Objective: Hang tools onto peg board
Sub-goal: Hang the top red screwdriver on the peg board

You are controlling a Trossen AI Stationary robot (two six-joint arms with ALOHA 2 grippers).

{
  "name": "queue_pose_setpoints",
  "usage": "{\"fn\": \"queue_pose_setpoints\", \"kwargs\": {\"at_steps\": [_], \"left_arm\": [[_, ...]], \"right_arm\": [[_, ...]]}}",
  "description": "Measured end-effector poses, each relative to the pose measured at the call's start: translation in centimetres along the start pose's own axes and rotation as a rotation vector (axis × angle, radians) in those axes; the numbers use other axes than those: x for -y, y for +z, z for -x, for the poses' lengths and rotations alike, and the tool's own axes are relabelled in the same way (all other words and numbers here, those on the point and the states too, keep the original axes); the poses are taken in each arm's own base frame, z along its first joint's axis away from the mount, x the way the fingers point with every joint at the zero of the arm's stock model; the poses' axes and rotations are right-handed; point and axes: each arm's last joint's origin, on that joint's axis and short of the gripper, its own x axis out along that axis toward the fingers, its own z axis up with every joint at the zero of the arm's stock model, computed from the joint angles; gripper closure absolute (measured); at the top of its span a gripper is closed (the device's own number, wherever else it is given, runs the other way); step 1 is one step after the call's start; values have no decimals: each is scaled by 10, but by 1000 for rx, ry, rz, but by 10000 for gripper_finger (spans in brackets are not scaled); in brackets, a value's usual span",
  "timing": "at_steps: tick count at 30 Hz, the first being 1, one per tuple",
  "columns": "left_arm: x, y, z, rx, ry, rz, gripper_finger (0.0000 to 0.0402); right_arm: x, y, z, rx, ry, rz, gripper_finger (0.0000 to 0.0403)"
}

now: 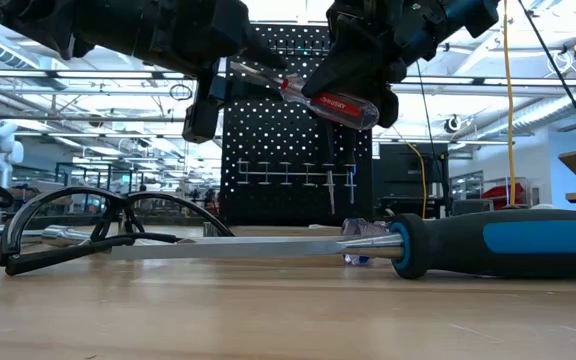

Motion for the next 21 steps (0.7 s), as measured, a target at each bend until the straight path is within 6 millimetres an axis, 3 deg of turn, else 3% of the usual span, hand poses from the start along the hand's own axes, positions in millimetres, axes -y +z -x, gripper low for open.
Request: {"fn": "queue_pose_setpoints", "kwargs": {"at_steps": [8,17,21], "left_arm": [[6,-2,1,-66,-28,-48,385],[10,-1,3,-62,-70,-2,392],[14,1,6,-51,-94,-25,392]], "right_arm": [[0,1,1,8,-9,39,265],[-4,6,2,65,29,162,200],[-6,13,14,101,35,169,184]]}}
